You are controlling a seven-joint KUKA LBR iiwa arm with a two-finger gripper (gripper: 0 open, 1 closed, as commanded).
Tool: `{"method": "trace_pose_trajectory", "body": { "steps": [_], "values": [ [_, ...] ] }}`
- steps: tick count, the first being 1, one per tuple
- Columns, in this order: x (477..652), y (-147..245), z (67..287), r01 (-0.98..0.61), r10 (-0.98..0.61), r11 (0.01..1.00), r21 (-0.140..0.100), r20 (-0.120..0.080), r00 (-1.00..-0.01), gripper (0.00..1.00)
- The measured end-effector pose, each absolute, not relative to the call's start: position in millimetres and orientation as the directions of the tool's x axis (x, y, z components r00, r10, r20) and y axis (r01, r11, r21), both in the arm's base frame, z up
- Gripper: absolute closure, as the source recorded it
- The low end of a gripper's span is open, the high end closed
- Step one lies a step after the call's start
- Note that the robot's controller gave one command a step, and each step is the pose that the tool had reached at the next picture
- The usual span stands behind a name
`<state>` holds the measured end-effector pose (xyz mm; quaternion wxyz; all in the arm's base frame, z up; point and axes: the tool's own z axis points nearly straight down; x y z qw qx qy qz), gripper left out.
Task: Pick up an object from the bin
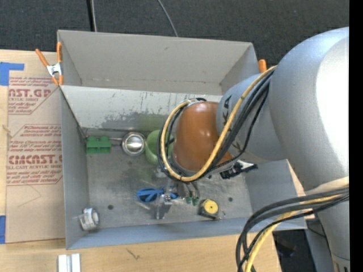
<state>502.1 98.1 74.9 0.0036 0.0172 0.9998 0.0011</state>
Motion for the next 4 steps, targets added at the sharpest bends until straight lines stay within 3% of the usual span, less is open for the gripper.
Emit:
{"method": "trace_pose_trajectory", "body": {
  "steps": [1, 3, 4],
  "values": [
    [502.6, 98.9, 76.9, 0.033, 0.033, 0.999, 0.003, -0.005, -0.999, 1.00],
    [504.9, 100.9, 179.0, 0.032, 0.032, 0.999, 0.002, -0.005, -0.999, 1.00],
    [505.5, 101.7, 197.3, 0.031, 0.031, 1.000, 0.002, -0.003, -1.000, 1.00]
  ]
}}
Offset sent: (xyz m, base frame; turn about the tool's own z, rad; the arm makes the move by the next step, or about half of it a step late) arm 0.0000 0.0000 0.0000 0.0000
